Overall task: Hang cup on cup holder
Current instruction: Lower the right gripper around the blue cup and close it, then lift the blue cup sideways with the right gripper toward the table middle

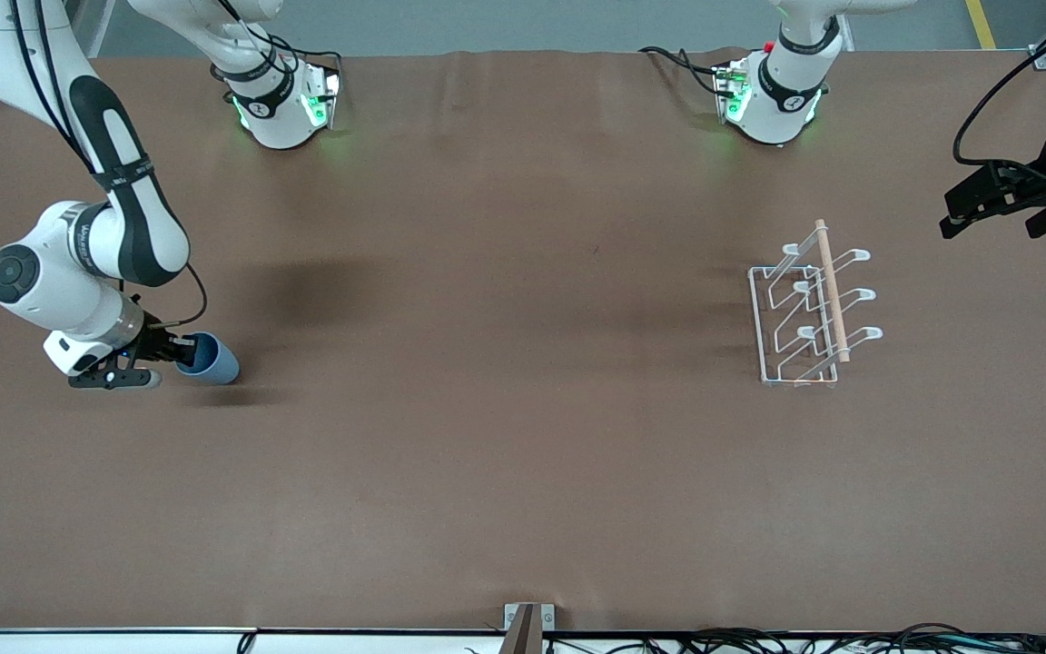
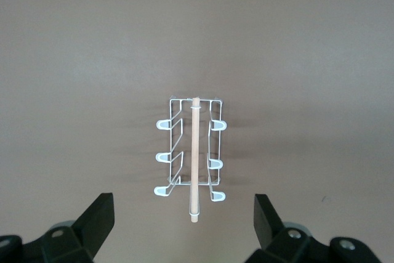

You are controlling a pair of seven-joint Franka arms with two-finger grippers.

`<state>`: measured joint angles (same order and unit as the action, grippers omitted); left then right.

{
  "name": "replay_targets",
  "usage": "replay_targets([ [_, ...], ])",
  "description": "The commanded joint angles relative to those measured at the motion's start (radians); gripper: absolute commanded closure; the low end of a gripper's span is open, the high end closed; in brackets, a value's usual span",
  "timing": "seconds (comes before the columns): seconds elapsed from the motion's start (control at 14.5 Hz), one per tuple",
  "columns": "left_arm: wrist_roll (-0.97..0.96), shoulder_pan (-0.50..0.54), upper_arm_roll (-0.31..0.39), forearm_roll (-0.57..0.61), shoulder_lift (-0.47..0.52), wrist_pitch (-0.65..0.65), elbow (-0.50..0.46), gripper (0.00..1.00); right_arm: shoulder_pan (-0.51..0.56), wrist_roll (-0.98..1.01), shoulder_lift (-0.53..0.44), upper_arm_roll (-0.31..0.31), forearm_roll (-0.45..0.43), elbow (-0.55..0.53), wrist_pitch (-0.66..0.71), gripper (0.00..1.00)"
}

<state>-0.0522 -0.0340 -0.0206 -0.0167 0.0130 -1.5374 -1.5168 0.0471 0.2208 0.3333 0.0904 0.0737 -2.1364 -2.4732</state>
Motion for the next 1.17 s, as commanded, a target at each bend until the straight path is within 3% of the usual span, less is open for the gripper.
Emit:
replay_targets([
  [0.0,0.014,-0.001,-0.001,0.003,-0.008,0.016,0.02,0.0,0.007,0.012,-0.022,-0.005,0.011,0.1,0.144,1.0],
  [0.21,0.015,0.0,-0.001,0.003,-0.008,0.016,0.018,0.0,0.005,0.017,-0.065,-0.005,0.012,0.228,0.336,1.0],
  [0.55,0.015,-0.009,-0.002,0.003,-0.01,0.016,0.013,0.0,-0.071,0.003,-0.216,-0.009,0.052,0.245,0.44,0.99],
  [0.83,0.015,-0.006,-0.002,0.003,-0.022,0.014,0.015,0.0,-0.104,0.003,-0.26,-0.009,0.375,0.242,0.603,1.0],
  [1.1,0.015,-0.001,-0.002,0.003,-0.024,0.013,0.018,0.0,-0.177,0.003,-0.258,-0.009,0.651,0.224,0.657,1.0],
])
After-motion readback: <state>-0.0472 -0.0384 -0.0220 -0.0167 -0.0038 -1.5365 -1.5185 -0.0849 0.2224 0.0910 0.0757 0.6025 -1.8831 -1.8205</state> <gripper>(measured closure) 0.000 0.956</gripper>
